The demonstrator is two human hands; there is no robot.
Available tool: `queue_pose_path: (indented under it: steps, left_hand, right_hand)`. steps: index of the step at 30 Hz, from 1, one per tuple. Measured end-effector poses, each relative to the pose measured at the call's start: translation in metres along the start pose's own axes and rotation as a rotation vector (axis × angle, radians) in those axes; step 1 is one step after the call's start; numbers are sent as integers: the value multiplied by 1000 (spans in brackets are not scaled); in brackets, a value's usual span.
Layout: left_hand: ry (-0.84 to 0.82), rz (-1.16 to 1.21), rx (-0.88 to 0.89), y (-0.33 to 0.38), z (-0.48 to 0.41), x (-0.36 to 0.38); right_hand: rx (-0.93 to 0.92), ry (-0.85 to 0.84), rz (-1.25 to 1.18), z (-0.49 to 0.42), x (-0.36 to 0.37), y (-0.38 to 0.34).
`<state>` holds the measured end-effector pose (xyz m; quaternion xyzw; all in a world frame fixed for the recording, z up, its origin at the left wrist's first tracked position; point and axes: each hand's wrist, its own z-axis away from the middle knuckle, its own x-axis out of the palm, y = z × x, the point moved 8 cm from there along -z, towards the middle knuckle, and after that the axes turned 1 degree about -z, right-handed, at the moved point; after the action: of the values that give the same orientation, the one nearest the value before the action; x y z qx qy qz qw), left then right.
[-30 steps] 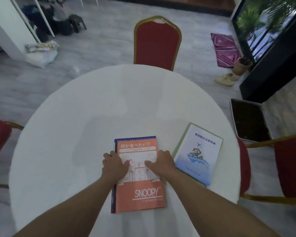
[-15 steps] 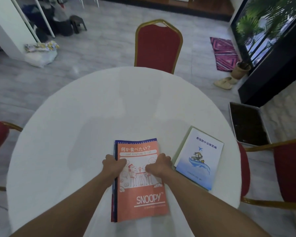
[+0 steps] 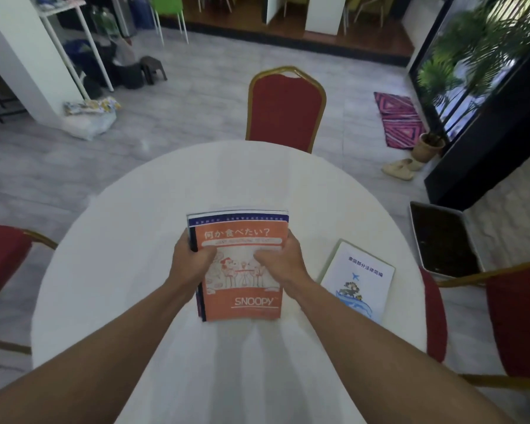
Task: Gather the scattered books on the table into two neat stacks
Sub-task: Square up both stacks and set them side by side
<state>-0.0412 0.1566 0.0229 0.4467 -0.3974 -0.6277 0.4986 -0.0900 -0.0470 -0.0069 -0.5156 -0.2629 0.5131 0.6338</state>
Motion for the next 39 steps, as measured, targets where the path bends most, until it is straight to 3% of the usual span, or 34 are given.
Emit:
queue_pose_path:
  steps: [8,14,17,23,39]
  left_hand:
    - [-88,-25,78,-6,-2,0]
    - [-235,-311,248,-29,10,-2]
    - [-215,-386,312,-27,11,-1]
    - [-192,-440,320,-27,4,-6]
    - [-208,-455,297,-29,11,-4]
  right_hand:
    - [-137,128,-13,23,-14,-2]
    - [-200,6,190,32,-9,19]
    - [-216,-24,204,31,-9,23]
    - [-259,-29,228,28,-11,18]
    - [-165,-88,320,35,-7,40]
